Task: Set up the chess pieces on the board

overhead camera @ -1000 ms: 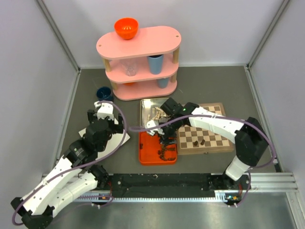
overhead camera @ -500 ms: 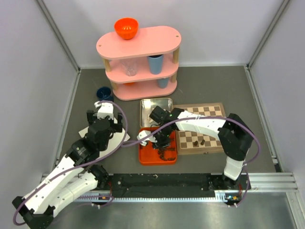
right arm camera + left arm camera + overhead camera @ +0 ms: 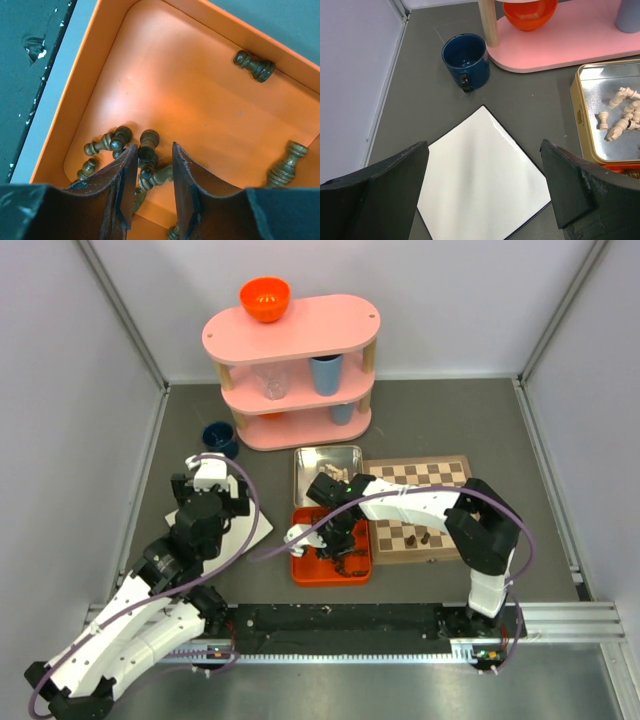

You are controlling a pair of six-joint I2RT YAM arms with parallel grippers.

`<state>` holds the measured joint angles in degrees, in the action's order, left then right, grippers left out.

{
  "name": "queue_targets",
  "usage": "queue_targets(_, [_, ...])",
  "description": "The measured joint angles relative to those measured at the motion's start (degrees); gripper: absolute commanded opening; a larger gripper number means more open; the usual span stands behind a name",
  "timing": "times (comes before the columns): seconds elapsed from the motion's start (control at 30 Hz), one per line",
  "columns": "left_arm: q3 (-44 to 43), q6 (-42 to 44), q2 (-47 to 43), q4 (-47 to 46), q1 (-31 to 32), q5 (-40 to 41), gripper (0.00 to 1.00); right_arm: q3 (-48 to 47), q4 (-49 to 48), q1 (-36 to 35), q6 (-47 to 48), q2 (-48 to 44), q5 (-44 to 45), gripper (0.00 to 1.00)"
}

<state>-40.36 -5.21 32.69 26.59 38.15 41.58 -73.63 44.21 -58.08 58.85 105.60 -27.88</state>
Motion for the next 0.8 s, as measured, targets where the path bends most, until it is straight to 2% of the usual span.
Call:
queue_targets(0.1, [0.0, 0.0, -0.1, 0.0, 0.0, 0.0, 0.98, 0.0, 0.0, 0.0, -0.1, 0.2, 0.5, 0.30])
queue_targets(0.43, [0.1, 0.0, -0.6, 0.0, -0.2, 0.0, 0.98, -0.1, 0.7, -0.4, -1.0, 0.2, 0.4, 0.06])
queue_targets(0.8, [0.3, 0.0, -2.2, -0.1, -0.3, 0.2, 0.98, -4.9, 2.0, -0.4, -6.1, -0.5, -0.3, 0.03])
